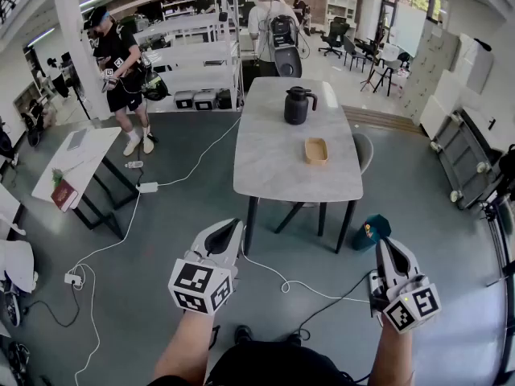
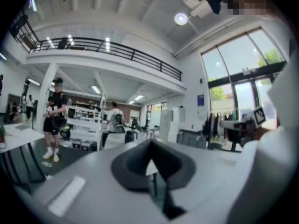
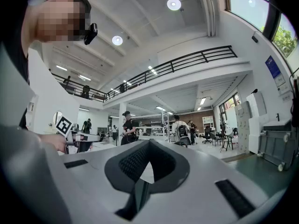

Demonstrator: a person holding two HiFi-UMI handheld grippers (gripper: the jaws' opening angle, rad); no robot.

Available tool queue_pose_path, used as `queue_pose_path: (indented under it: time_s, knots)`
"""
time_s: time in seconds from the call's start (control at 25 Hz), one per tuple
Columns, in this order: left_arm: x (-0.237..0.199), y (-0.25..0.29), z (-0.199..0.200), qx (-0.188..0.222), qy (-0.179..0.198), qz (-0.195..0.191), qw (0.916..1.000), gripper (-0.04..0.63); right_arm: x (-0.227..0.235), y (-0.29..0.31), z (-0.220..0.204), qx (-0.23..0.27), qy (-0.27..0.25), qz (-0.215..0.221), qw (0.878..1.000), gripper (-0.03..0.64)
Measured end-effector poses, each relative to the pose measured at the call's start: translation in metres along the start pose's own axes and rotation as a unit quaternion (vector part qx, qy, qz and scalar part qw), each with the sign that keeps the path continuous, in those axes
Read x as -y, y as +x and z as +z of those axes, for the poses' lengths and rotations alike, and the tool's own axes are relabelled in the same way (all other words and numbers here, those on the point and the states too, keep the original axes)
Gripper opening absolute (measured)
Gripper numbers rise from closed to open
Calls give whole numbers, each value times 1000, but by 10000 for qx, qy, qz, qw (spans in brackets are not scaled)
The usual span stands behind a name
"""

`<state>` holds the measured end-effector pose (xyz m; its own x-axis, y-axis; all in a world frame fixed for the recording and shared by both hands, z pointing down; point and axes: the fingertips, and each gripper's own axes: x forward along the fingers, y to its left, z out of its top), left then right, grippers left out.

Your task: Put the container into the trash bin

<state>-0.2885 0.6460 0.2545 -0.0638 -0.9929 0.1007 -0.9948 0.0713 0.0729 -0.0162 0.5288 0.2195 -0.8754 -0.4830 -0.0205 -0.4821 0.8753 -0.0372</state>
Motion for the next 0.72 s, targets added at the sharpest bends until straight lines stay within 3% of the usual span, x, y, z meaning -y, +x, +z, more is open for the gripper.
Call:
queue_pose_path:
  time_s: [0.48, 0.72]
  knots:
    - [32, 8, 15, 142, -127, -79, 9998, 8, 22, -20, 6, 49, -54, 84, 9999, -11]
    - [65, 15, 13, 174, -282, -93, 9994, 8, 42, -52, 5, 132, 231, 248, 9993, -9]
